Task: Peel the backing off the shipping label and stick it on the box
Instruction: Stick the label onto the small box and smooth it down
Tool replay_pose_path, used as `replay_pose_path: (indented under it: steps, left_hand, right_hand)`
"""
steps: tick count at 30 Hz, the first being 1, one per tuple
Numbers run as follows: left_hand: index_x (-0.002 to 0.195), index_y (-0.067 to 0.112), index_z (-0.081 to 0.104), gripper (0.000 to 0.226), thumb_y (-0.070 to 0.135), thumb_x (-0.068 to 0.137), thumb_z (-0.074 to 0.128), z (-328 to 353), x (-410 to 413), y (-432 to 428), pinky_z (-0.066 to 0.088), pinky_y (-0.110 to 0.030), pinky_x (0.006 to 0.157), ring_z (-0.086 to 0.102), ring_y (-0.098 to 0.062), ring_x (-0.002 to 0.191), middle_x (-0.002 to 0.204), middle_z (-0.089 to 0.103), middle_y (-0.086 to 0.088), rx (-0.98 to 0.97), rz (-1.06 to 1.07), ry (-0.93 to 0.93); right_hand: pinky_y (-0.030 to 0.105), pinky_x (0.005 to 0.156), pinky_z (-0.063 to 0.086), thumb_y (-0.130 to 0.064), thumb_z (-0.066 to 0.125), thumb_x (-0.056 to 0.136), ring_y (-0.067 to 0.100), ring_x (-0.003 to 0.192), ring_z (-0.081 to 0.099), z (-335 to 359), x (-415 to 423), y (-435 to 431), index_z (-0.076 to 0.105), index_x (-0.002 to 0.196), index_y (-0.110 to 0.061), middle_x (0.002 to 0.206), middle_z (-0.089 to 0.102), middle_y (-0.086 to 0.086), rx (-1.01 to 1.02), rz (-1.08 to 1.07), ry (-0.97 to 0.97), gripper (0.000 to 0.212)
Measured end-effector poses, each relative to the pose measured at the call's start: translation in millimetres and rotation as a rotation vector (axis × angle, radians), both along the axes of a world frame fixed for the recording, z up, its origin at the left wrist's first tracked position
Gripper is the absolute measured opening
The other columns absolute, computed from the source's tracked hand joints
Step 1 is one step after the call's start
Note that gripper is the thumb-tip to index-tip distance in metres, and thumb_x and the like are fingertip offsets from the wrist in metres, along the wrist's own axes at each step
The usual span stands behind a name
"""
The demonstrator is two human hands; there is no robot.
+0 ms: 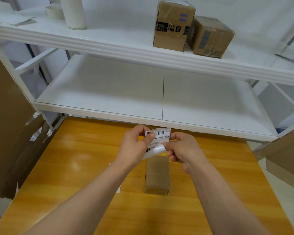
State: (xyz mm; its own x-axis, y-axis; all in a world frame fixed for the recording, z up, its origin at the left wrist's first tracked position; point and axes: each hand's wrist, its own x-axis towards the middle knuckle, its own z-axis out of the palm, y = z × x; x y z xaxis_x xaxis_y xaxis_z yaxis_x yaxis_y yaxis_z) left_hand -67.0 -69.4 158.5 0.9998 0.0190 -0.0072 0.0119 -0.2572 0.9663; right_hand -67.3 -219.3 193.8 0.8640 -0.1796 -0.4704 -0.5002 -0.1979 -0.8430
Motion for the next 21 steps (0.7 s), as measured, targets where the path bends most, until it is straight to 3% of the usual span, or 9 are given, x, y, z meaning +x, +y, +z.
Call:
replay_pose_path:
  steps: [4,6,8,10,15,21]
  left_hand:
    - [0.08,0.03,0.06,0.014,0.027,0.093,0.064,-4.8,-0.9,-0.8,0.06,-0.034,0.064,0.069,-0.017,0.093,0.096,0.07,0.006,0.048,-0.018,-0.062]
    - [0.089,0.032,0.061,0.015,0.018,0.09,0.066,-9.7,-0.1,0.7,0.06,-0.035,0.075,0.063,-0.017,0.102,0.1,0.067,0.01,0.097,-0.026,-0.086]
    - [0.099,0.04,0.059,0.041,0.004,0.081,0.063,-14.3,-0.4,2.0,0.053,-0.041,0.09,0.051,-0.017,0.111,0.107,0.06,0.013,0.158,-0.051,-0.086]
    - [0.102,0.048,0.053,0.06,-0.004,0.073,0.058,-13.9,-2.5,1.5,0.05,-0.045,0.093,0.046,-0.019,0.114,0.112,0.054,0.009,0.145,-0.081,-0.041]
    - [0.108,0.054,0.044,0.071,-0.001,0.068,0.065,-12.0,-3.2,0.4,0.057,-0.05,0.085,0.054,-0.027,0.114,0.118,0.051,0.001,0.03,-0.157,0.058]
    - [0.136,0.061,0.022,0.107,0.002,0.066,0.077,-17.1,-8.3,-1.0,0.054,-0.045,0.098,0.044,-0.025,0.126,0.132,0.036,0.003,0.083,-0.204,0.083]
  right_hand:
    - [0.019,0.039,0.05,0.002,0.067,0.088,0.008,0.042,0.062,-7.7,-1.3,-1.4,0.069,0.095,-0.01,0.082,0.076,0.014,0.038,-0.035,0.024,0.014]
    - [0.019,0.039,0.05,0.002,0.067,0.088,0.008,0.042,0.064,-10.5,-1.6,-2.2,0.068,0.096,-0.011,0.082,0.075,0.015,0.049,-0.044,0.03,0.015]
    - [0.019,0.038,0.05,0.003,0.067,0.088,0.009,0.041,0.064,-12.7,-1.1,-2.7,0.068,0.095,-0.01,0.078,0.074,0.016,0.068,-0.054,0.034,0.015]
    - [0.02,0.038,0.05,0.002,0.067,0.088,0.009,0.04,0.063,-13.5,-1.4,-2.0,0.069,0.096,-0.011,0.076,0.073,0.015,0.085,-0.051,0.041,0.015]
    - [0.02,0.038,0.05,-0.013,0.068,0.092,0.01,0.04,0.06,-12.7,-3.5,0.6,0.069,0.097,-0.012,0.077,0.075,0.011,0.105,-0.037,0.055,0.006]
    - [0.025,0.051,0.045,-0.026,0.066,0.094,0.012,0.061,0.048,-14.8,-2.9,0.9,0.072,0.094,-0.015,0.085,0.073,0.001,0.021,-0.068,0.011,0.013]
